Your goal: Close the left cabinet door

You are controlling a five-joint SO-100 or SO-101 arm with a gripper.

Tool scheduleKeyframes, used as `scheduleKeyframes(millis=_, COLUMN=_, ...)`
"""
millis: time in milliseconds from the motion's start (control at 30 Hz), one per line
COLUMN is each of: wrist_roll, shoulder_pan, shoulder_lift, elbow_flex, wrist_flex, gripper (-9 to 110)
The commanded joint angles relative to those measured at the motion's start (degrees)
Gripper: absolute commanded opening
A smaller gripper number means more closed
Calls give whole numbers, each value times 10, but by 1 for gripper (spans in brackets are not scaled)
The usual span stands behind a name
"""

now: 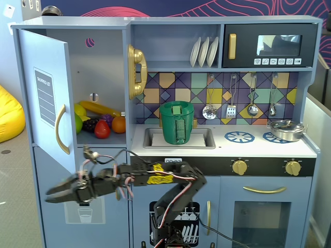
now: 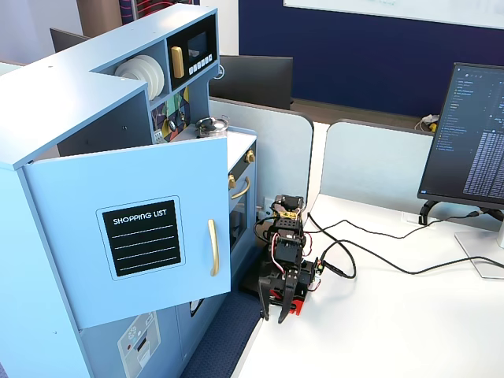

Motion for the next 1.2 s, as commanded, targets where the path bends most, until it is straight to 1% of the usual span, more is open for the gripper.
scheduleKeyframes(millis=0, wrist_roll=-18, shoulder_pan=-4, shoulder_lift=-95, elbow_flex=-136, wrist_flex=-26, gripper=0)
scheduleKeyframes(millis=200, wrist_roll=-27, shoulder_pan=18, shoulder_lift=-179, elbow_flex=-228, wrist_flex=-19, gripper=0)
scheduleKeyframes(millis=500, wrist_roll=-27, shoulder_pan=77, shoulder_lift=-211, elbow_flex=-272, wrist_flex=-11, gripper=0)
scheduleKeyframes(millis=1167, wrist_roll=-43, shoulder_pan=131, shoulder_lift=-117, elbow_flex=-173, wrist_flex=12, gripper=0)
